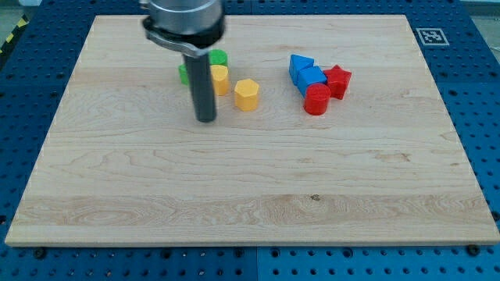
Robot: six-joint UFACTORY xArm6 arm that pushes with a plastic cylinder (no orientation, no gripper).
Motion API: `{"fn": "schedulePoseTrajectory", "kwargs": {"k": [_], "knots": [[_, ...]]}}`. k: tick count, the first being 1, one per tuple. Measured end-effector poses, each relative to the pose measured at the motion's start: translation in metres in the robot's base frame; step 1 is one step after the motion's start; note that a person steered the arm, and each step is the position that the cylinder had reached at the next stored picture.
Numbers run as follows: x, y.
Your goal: Slide the yellow hexagon to the yellow heart
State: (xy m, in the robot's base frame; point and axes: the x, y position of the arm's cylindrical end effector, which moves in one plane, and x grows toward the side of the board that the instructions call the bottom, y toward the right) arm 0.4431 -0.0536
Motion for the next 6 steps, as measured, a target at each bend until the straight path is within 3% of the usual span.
{"fn": "schedulePoseTrajectory", "kwargs": {"k": [2, 3, 6], "knots": [[0.000, 0.092], [-0.006, 0.108], [-0.026, 0.061]]}}
